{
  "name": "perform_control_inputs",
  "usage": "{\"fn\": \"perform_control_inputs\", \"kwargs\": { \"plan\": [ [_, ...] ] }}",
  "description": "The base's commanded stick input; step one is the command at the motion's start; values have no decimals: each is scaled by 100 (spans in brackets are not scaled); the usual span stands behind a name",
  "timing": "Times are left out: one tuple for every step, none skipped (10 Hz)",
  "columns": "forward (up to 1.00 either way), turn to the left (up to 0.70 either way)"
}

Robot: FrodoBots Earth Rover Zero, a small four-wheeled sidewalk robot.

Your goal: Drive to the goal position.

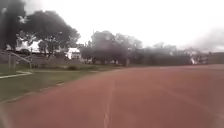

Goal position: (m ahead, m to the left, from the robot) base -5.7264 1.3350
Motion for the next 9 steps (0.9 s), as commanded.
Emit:
{"fn": "perform_control_inputs", "kwargs": {
  "plan": [
    [70, -4],
    [70, -10],
    [70, -10],
    [70, -11],
    [70, -34],
    [70, -34],
    [70, -33],
    [70, -20],
    [70, -7]
  ]
}}
